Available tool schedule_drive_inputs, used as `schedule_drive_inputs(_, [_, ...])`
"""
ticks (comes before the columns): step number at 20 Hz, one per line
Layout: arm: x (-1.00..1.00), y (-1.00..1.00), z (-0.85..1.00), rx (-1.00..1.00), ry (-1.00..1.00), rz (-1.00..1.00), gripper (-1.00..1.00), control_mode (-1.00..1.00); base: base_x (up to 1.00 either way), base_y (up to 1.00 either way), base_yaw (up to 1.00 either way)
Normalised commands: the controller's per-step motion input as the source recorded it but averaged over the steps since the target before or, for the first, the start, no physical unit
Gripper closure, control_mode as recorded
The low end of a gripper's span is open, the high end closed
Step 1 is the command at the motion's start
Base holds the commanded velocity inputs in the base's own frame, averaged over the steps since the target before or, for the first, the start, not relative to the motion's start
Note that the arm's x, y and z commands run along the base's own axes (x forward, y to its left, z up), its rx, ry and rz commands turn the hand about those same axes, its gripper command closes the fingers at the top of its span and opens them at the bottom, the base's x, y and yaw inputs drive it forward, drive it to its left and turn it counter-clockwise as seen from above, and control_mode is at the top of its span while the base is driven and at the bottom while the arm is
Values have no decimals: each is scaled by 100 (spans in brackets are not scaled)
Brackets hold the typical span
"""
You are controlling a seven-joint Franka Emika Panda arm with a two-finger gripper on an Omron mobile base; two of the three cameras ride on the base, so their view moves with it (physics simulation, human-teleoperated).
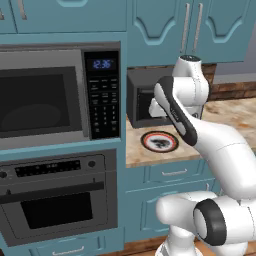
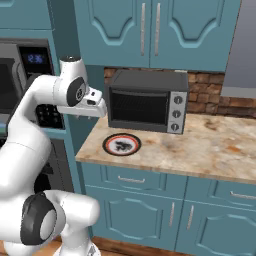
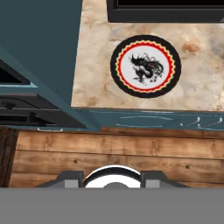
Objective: Take the fish from the oven and place it on the plate on the counter.
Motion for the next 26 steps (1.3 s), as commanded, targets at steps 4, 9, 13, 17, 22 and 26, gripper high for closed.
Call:
schedule_drive_inputs(4, [-25, 26, 0, -8, -1, 2, -100, -100, 0, 0, 0])
schedule_drive_inputs(9, [-33, 45, 0, -15, -4, 1, -100, -100, 0, 0, 0])
schedule_drive_inputs(13, [-31, 52, -3, -9, -15, 6, -100, -100, 0, 0, 0])
schedule_drive_inputs(17, [-19, 55, -22, -5, -11, 20, -100, -100, 0, 0, 0])
schedule_drive_inputs(22, [-16, 69, -24, -12, -9, 21, -100, -100, 0, 0, 0])
schedule_drive_inputs(26, [-16, 76, -29, -13, -8, 17, -100, -100, 0, 0, 0])
